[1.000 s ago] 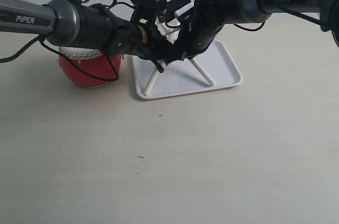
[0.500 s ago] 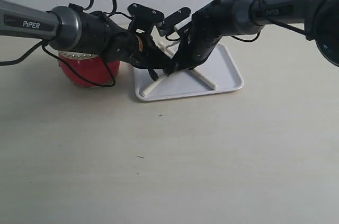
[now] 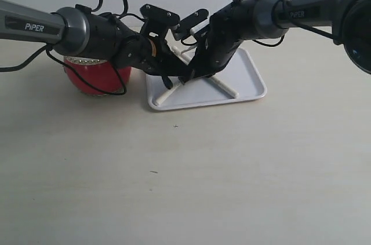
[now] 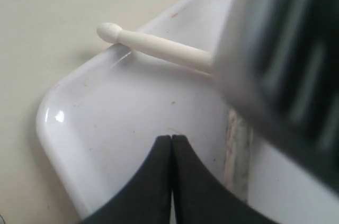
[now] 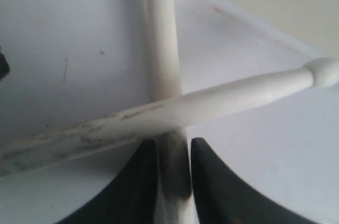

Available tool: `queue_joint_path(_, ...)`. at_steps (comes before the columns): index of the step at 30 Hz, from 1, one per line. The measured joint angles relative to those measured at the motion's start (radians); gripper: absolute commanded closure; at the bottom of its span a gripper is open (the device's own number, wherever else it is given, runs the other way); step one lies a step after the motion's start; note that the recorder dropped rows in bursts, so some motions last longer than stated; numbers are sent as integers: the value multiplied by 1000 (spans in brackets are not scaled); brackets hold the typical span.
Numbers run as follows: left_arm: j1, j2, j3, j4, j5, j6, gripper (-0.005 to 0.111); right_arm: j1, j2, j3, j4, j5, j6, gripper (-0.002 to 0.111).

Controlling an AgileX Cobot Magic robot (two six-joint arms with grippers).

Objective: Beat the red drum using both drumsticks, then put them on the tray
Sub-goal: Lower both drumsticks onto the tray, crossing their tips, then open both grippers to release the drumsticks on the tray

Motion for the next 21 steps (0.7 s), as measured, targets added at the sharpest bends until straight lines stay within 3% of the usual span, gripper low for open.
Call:
queue_joint_path(17,-6,-72,0,-11,-6,-14,107,-8,-125,0,8,144,0,72)
queue_joint_path(21,-18,-139,-2,-11,51,-14,107,-8,-188,0,26,201,0,76)
